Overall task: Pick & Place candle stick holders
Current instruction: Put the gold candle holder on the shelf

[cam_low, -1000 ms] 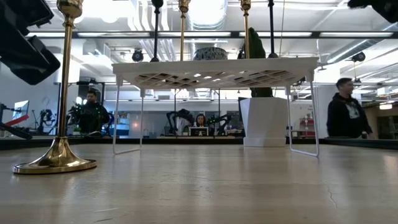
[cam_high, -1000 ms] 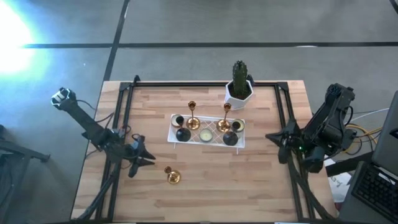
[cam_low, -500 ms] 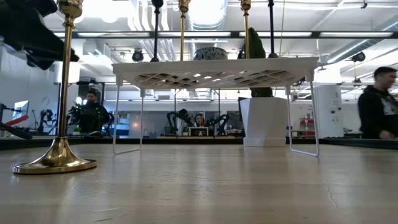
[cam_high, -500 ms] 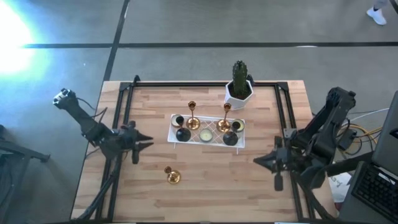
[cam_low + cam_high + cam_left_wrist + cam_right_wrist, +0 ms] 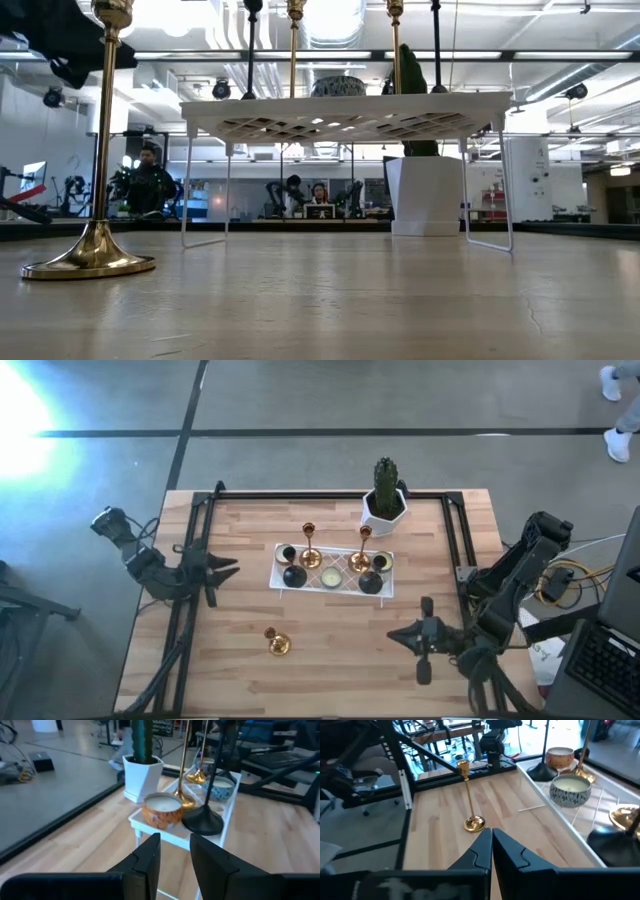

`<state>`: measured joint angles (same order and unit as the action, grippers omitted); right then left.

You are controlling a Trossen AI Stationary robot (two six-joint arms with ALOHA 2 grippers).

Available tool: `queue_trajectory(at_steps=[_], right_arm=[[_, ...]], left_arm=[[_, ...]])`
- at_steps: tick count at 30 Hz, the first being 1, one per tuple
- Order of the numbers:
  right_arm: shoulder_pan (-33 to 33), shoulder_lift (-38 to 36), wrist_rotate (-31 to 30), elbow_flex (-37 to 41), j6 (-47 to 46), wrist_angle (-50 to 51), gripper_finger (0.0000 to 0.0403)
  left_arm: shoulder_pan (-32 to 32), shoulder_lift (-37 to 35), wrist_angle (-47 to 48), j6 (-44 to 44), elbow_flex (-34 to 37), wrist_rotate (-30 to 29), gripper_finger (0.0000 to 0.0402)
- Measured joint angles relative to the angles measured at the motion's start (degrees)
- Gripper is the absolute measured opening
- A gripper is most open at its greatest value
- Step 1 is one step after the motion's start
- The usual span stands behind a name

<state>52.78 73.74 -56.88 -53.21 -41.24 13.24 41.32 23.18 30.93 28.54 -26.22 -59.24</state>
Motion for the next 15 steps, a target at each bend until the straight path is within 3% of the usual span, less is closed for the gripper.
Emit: queue_trajectory(at_steps=[4, 11, 15], right_arm=[[-1.2, 3.1, 0.0, -1.3, 3.4, -1.0, 0.0008], [-1.2, 1.7, -0.1, -3.1, 4.4, 3.9, 0.0008], [-1.2, -1.2, -3.1, -3.1, 4.1, 7.4, 0.0008]], left_arm=[[0.0, -0.3, -0.3, -0.6, -0.5, 0.1, 0.0110], [0.0, -0.3, -0.6, -3.2, -1.9, 23.0, 0.0110], [0.0, 0.6, -0.5, -3.0, -1.4, 27.9, 0.0110]])
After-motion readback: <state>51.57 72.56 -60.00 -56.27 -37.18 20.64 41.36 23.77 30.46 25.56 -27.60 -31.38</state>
